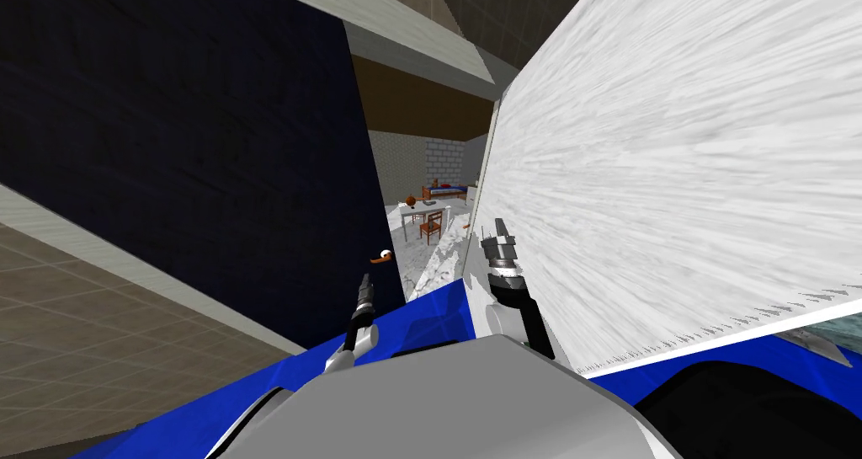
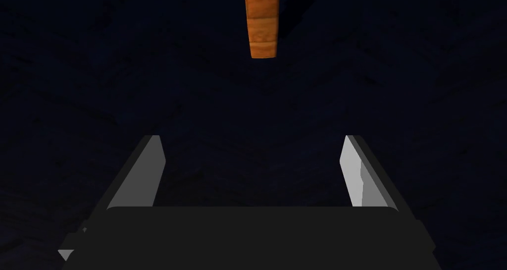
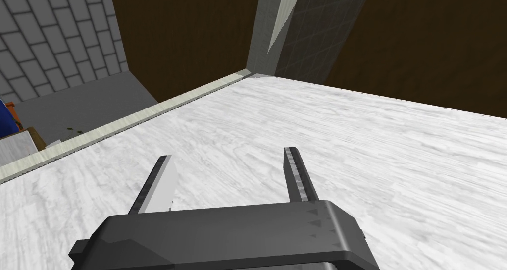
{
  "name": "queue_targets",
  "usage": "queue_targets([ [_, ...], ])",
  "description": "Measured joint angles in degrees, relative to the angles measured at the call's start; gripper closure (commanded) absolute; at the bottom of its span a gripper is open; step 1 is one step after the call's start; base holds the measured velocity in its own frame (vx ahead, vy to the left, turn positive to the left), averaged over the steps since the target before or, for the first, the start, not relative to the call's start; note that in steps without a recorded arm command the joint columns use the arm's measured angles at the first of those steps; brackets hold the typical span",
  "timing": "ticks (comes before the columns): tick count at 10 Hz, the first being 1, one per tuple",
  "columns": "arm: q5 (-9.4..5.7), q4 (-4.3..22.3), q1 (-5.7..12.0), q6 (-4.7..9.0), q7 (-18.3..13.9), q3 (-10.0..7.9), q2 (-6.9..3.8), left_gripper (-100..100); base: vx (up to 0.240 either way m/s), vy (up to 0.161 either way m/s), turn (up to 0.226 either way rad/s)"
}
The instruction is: Pull the door open
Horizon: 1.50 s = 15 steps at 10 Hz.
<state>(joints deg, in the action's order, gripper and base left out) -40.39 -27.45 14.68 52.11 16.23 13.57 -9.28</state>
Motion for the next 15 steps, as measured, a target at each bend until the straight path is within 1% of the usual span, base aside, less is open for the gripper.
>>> queue_targets([
  [1,0.1,3.5,1.49,1.27,-1.9,0.13,-0.69,-100,0.005,-0.004,-0.022],
  [2,-0.17,1.9,0.38,0.59,-1.7,-0.22,-1.24,-100,0.0,0.0,0.0],
  [3,-0.28,0.4,-0.17,-0.24,-1.2,-0.37,-1.51,-100,0.098,-0.042,-0.152],
  [4,-0.49,-1.3,-1.04,-0.87,-1.3,-0.65,-1.86,-100,0.173,-0.023,-0.11],
  [5,-0.55,-1.1,-1.0,-0.95,-2.0,-0.71,-2.04,-100,0.188,0.003,-0.037],
  [7,-0.57,-0.4,-0.73,-0.65,-3.1,-0.72,-2.01,-100,0.189,-0.001,-0.029],
  [10,-0.63,-0.3,-0.81,-0.61,-3.7,-0.75,-1.78,-100,0.206,0.005,-0.028],
  [11,-0.67,-0.6,-0.99,-0.7,-3.7,-0.79,-1.72,-100,0.106,-0.015,0.001],
  [12,-0.68,-0.7,-0.98,-0.74,-3.7,-0.79,-1.71,100,-0.016,0.004,0.001],
  [15,-0.66,-0.6,-0.92,-0.74,-3.7,-0.77,-1.7,100,-0.03,0.003,-0.008],
])
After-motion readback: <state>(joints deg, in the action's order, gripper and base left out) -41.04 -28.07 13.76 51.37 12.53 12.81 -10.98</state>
